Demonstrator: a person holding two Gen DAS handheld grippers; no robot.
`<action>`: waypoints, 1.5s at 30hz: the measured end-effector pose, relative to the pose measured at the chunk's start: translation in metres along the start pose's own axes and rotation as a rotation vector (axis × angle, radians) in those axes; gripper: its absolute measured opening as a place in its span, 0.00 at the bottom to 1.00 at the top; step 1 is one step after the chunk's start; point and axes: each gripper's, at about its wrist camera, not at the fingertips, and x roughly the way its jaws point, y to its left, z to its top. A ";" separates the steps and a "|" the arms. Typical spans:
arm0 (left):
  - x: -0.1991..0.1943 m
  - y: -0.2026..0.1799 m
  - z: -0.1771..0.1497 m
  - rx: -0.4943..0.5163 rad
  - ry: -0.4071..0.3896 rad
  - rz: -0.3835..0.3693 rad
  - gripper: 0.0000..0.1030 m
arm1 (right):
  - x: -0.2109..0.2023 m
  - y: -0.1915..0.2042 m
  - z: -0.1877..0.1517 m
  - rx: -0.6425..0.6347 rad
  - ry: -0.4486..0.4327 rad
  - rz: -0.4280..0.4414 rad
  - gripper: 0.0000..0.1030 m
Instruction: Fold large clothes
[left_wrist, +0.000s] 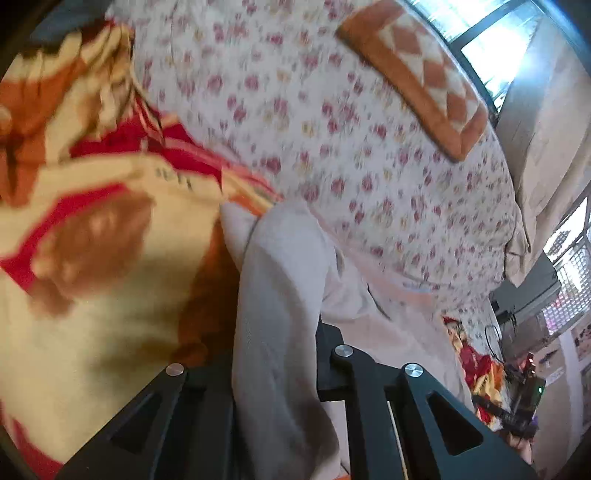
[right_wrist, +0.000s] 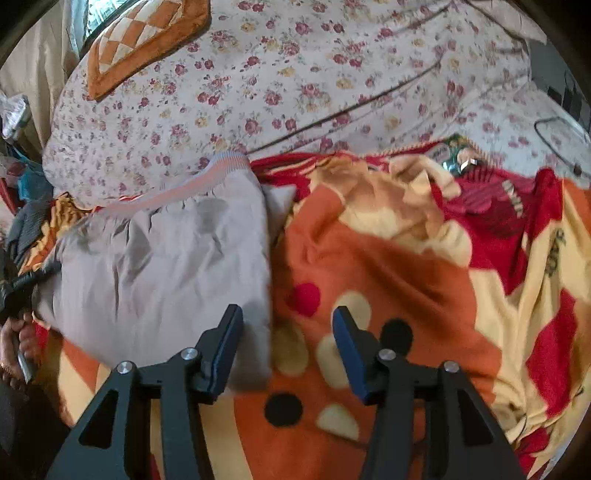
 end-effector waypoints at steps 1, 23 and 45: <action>-0.004 0.000 0.005 0.005 -0.006 0.001 0.04 | -0.002 -0.001 -0.005 0.003 0.003 0.014 0.53; -0.017 -0.041 0.042 0.158 0.020 0.178 0.04 | 0.011 0.145 0.022 -0.236 -0.116 0.233 0.53; 0.133 -0.212 -0.094 0.359 0.198 0.108 0.21 | 0.047 0.100 0.006 -0.076 0.154 0.160 0.57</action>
